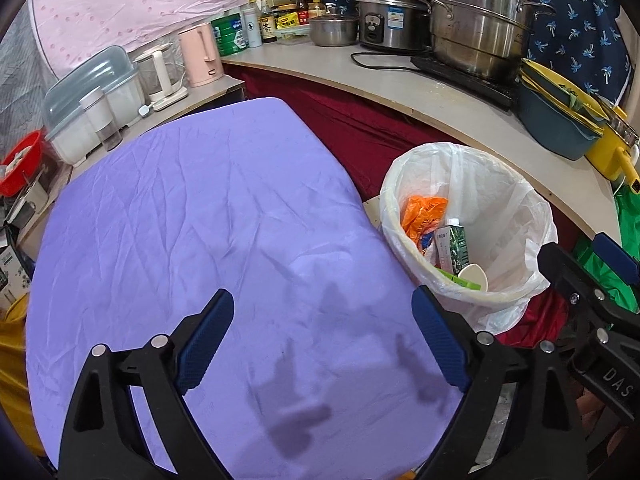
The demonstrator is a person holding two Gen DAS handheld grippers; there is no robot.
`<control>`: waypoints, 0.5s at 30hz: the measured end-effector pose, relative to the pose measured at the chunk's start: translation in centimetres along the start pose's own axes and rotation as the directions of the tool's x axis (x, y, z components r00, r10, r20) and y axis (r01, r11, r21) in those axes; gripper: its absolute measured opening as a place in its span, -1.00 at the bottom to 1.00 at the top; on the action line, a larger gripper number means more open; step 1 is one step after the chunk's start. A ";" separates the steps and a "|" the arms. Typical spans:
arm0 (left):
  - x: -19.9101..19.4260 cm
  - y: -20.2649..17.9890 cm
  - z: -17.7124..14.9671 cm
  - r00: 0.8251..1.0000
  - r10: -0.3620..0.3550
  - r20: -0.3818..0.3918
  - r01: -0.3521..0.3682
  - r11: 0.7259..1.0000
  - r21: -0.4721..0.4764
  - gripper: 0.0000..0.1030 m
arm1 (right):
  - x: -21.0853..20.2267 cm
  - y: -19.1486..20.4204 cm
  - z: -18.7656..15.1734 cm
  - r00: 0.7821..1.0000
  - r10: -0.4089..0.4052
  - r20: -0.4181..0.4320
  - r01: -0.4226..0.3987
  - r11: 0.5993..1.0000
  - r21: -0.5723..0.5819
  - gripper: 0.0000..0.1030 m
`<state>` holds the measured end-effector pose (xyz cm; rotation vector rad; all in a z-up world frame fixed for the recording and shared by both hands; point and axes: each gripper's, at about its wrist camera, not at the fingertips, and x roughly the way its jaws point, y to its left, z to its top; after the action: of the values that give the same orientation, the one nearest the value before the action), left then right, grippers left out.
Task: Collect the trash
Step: 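Withdraw both open grippers from above the bin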
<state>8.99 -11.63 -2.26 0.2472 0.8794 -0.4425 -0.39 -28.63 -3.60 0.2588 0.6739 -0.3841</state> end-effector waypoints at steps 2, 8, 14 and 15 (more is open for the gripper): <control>-0.1 0.2 -0.3 1.000 0.002 -0.002 -0.002 1.000 -0.001 0.68 | -0.2 0.0 -0.3 1.000 -0.003 -0.006 0.003 1.000 0.004 0.76; -0.3 0.0 -0.9 1.000 0.001 -0.005 -0.001 1.000 0.001 0.69 | -0.8 0.0 -1.1 0.999 -0.022 -0.027 0.022 1.000 0.011 0.87; -0.6 -0.3 -1.2 1.000 -0.009 -0.014 0.009 1.000 0.002 0.69 | -1.4 -0.1 -1.4 0.999 -0.039 -0.030 0.039 0.999 -0.001 0.87; -0.6 -0.5 -1.2 1.000 -0.009 -0.014 0.009 1.000 0.007 0.69 | -1.5 -0.2 -1.4 0.999 -0.040 -0.031 0.040 0.999 -0.001 0.87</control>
<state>7.58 -11.39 -2.57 0.2533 0.8929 -0.4532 -2.31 -27.87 -3.73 0.2517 0.7100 -0.4188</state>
